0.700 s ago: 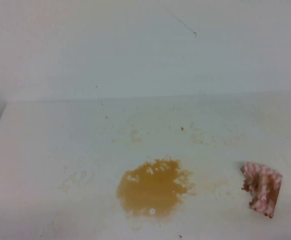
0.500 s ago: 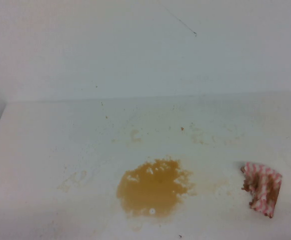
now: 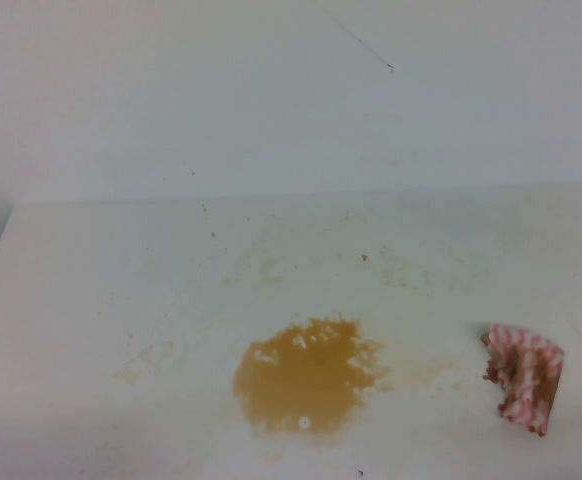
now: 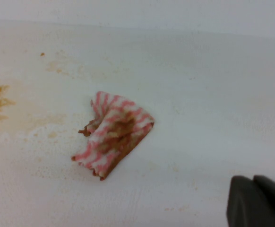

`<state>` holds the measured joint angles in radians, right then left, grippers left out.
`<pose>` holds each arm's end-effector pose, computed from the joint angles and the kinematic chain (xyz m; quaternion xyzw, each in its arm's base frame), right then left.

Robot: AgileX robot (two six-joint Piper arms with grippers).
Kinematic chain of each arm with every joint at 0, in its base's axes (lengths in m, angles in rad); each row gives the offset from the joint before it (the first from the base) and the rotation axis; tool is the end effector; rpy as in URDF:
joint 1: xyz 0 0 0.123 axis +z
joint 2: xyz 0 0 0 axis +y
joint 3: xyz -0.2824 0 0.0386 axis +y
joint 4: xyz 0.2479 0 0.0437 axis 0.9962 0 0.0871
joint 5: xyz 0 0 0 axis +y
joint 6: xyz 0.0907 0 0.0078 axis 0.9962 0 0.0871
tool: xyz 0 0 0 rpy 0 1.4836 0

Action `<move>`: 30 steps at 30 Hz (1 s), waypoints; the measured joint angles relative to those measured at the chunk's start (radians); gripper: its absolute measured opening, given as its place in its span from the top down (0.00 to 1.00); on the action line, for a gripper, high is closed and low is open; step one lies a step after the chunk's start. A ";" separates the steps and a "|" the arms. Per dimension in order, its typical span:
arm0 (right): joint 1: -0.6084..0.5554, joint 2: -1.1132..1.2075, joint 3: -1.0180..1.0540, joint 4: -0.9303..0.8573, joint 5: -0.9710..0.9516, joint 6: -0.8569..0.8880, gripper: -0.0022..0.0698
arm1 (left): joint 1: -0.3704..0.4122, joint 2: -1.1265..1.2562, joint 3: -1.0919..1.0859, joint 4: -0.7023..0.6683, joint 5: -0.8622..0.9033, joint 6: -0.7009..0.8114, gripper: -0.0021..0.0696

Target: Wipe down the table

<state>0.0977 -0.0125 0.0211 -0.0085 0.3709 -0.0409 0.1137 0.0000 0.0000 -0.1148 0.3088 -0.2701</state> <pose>0.0523 0.0048 0.1733 -0.0578 0.8005 0.0133 0.5964 0.0543 0.0030 0.1853 -0.1799 0.7593 -0.0963 0.6179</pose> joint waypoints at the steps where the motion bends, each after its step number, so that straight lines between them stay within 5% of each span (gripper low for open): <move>1: 0.000 0.000 0.000 0.000 0.000 0.000 0.97 | 0.000 0.000 0.000 0.000 0.000 0.000 0.98; 17: 0.000 0.000 0.002 0.000 -0.036 0.000 0.97 | 0.000 0.000 0.000 0.000 0.000 0.000 0.98; 30: 0.000 0.000 0.010 0.002 -0.587 0.054 0.97 | 0.000 0.000 0.000 0.000 0.000 0.000 0.98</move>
<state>0.0977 -0.0125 0.0307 -0.0065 -0.2156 0.0132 0.1137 0.0000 0.0000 -0.1148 0.3088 -0.2701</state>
